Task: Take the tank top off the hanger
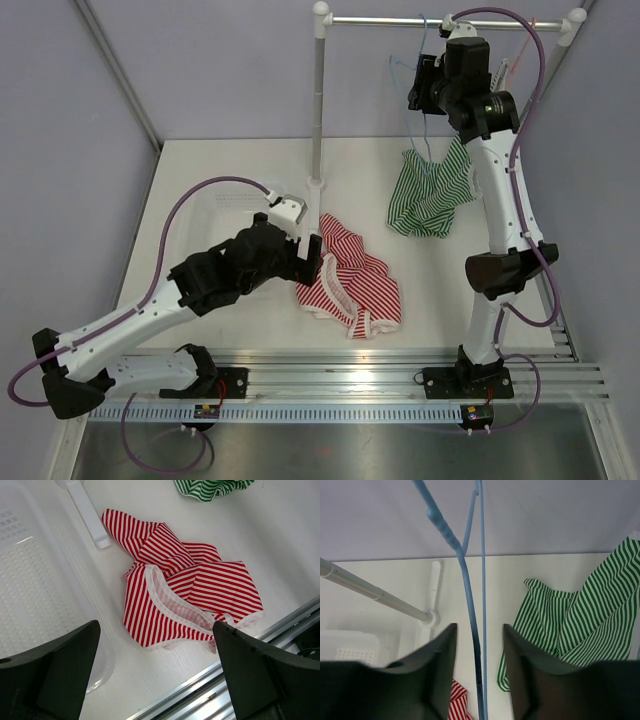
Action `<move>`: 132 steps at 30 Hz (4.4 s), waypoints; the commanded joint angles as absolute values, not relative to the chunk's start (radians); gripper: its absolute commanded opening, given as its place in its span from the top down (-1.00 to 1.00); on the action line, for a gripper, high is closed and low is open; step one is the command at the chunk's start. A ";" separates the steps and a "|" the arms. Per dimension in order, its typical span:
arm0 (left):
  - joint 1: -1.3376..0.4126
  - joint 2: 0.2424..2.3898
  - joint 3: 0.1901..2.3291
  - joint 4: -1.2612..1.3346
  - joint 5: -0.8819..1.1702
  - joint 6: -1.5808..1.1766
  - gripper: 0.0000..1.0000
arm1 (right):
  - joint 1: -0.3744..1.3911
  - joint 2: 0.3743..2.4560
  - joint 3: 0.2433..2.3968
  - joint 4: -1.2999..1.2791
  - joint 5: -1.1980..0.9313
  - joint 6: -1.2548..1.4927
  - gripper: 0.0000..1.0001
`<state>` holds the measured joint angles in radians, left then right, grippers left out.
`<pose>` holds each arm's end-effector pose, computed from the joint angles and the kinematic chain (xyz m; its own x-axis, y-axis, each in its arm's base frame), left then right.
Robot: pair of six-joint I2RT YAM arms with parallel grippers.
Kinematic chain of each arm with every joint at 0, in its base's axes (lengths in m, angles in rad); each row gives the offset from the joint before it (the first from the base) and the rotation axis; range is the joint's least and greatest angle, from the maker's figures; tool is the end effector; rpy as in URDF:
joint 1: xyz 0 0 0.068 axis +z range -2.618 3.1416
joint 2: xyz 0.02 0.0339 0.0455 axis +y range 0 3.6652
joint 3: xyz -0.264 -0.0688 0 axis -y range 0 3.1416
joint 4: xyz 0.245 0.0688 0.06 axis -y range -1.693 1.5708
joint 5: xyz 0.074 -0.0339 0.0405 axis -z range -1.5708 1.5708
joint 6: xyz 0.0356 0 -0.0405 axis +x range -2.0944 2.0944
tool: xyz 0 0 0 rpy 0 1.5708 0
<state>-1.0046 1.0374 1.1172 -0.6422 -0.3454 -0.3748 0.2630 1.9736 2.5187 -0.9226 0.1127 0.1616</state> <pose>0.1261 -0.1759 0.3628 -0.5006 0.1455 -0.8533 0.4913 0.8594 -0.1417 0.3907 0.1010 0.4944 -0.3766 0.0642 -0.9241 -0.0981 0.9892 0.1087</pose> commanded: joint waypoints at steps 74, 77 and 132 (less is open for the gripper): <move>-0.419 1.052 1.281 -0.806 -0.338 -0.331 1.00 | 0.265 0.776 1.335 -0.615 -0.430 0.267 -0.99; -0.312 1.110 1.252 -0.773 -0.212 -0.313 1.00 | 0.265 0.804 1.332 -0.591 -0.437 0.273 -0.99; -0.566 0.822 0.948 -0.637 -0.118 -0.244 -0.98 | -0.044 1.838 2.370 -0.879 0.227 0.089 1.00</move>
<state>-0.5613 0.8108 0.9543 -0.6872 -0.1432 -0.2653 -0.0460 1.8534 2.3035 -0.8806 0.2375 0.1047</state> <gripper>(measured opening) 0.987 0.037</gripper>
